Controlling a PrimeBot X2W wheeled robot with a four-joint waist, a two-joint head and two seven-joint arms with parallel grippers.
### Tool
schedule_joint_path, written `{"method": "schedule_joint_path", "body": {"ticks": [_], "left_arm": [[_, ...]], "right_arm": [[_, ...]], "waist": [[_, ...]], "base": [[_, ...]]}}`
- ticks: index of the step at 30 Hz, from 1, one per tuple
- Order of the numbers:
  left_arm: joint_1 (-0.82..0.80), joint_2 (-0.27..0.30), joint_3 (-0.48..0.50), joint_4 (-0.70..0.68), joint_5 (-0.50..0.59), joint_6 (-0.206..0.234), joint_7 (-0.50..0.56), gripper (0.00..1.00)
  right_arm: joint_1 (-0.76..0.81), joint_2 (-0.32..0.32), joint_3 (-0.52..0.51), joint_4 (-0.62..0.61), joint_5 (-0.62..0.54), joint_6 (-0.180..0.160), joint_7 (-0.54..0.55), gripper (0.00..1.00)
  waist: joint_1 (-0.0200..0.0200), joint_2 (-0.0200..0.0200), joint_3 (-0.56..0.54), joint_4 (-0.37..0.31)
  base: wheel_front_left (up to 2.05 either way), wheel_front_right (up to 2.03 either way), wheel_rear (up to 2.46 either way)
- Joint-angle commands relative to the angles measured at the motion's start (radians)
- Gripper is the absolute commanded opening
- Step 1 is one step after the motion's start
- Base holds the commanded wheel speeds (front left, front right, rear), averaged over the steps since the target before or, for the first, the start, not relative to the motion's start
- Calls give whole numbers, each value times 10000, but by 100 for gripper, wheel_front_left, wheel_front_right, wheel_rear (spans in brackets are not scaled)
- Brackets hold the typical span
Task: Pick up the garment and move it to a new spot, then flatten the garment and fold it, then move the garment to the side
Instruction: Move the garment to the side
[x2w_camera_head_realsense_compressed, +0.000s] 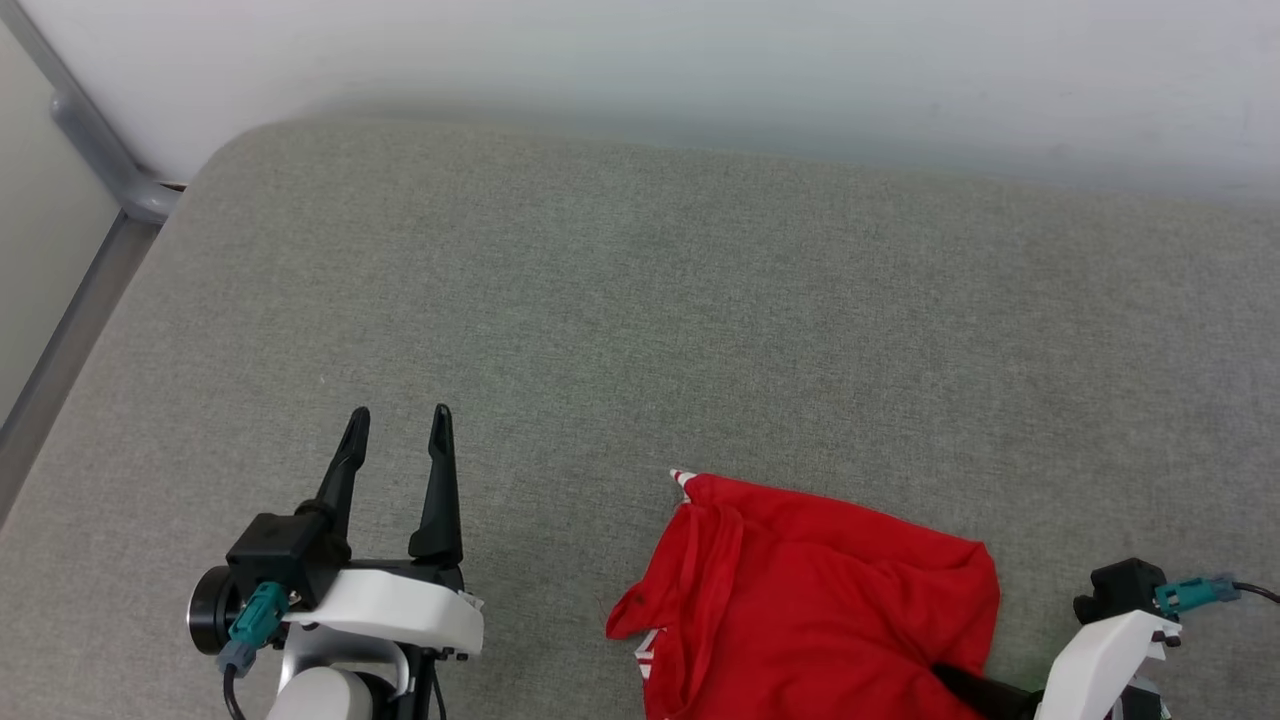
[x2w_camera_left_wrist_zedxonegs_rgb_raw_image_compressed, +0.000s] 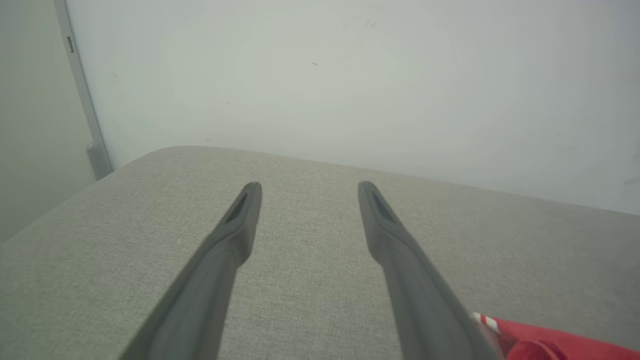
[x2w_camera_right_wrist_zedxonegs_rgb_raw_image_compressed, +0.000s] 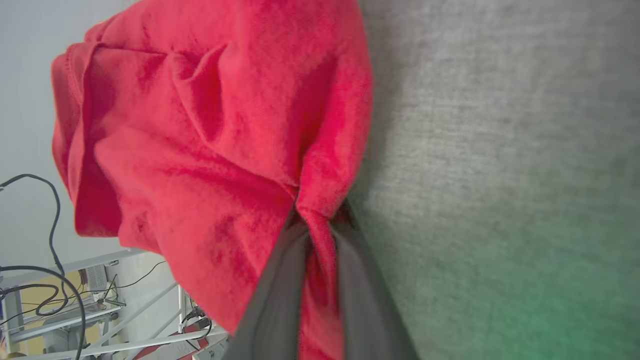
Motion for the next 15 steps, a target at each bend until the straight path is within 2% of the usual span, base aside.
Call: {"method": "schedule_joint_path", "body": {"ticks": [1,5,9,15], "left_arm": [[55,-39,20,23,69,-48,-18,100],[118,-78,60,169,193,-193,-18,100],[233,-133,178,332,261,-260,-18,100],[478,-125,221,384,540,-372,-18,100]], "right_arm": [[77,51,110,160,-113,-21,114,0],[-159,-155,52,-185,-251,-18,-43,0],[-298,-551,21,-441,-982,-16,-347,0],[-439,-938,-228,-598,-2146,-13,-492,0]], "waist": [[-1,0,-46,-20],[-1,0,-288,-126],[-1,0,-639,-361],[-1,0,-931,-1181]], "base": [[0,0,0],[0,0,0],[0,0,0],[0,0,0]]}}
